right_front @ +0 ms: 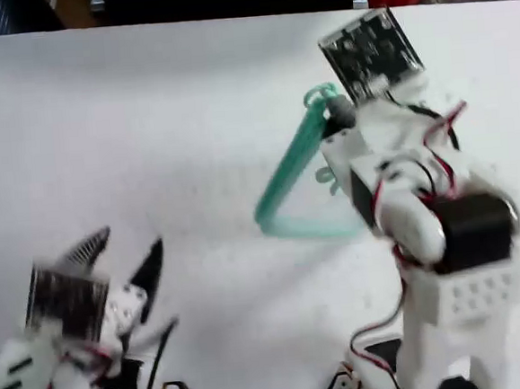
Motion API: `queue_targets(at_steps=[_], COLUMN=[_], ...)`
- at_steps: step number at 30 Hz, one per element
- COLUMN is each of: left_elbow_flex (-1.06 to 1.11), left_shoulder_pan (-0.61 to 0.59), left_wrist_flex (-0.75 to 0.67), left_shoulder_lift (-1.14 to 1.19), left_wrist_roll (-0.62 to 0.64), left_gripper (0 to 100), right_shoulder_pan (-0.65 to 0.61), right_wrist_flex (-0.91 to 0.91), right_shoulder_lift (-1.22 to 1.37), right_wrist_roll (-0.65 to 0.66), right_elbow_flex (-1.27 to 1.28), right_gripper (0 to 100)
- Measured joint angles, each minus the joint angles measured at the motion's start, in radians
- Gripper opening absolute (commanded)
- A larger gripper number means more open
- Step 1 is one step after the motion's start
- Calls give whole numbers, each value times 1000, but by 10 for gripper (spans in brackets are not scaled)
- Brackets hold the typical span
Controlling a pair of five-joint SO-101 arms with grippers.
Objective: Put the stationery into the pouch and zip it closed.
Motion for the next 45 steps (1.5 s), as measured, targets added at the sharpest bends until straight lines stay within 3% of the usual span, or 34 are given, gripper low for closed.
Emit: queue_targets(at_steps=[10, 19, 24, 31, 34, 45], left_elbow_flex=[140, 143, 143, 143, 167, 371], left_shoulder_pan=[71, 71, 71, 71, 71, 5], left_wrist_flex=[-175, -187, -158, -126, -126, -241], left_shoulder_lift=[-44, -44, -44, -44, -44, -44], left_wrist_roll=[75, 75, 75, 75, 75, 69], left_gripper=[219, 234, 282, 286, 286, 287], right_shoulder_pan=[-34, -212, -210, -158, -110, -23], right_wrist_flex=[0, 84, 107, 107, 98, 95], right_shoulder_lift=[157, 316, 325, 318, 319, 313], right_wrist_roll=[-138, -138, -138, -137, -74, -6], right_elbow_flex=[-210, -494, -575, -373, -278, -241], right_gripper=[17, 17, 17, 18, 18, 18])
